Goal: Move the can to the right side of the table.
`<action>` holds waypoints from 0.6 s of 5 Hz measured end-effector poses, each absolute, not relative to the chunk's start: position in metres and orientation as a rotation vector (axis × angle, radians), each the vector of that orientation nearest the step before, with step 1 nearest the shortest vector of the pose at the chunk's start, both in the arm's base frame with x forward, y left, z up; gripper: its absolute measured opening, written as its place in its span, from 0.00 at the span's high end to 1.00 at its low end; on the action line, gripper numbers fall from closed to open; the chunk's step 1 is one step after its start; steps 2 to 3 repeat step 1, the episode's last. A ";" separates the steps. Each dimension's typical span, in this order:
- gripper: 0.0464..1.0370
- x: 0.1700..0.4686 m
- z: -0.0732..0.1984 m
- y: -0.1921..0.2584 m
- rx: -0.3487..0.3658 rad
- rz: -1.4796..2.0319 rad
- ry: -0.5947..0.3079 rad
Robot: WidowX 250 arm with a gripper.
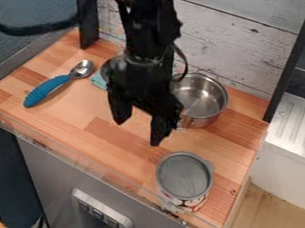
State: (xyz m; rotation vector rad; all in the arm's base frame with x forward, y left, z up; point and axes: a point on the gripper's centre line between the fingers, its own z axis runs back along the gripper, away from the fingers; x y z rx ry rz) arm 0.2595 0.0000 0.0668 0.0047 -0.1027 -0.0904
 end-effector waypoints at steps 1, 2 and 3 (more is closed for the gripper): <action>0.04 0.260 0.071 0.009 0.019 -0.098 -0.116; 0.04 0.260 0.071 0.009 0.019 -0.098 -0.116; 0.04 0.260 0.071 0.009 0.019 -0.098 -0.116</action>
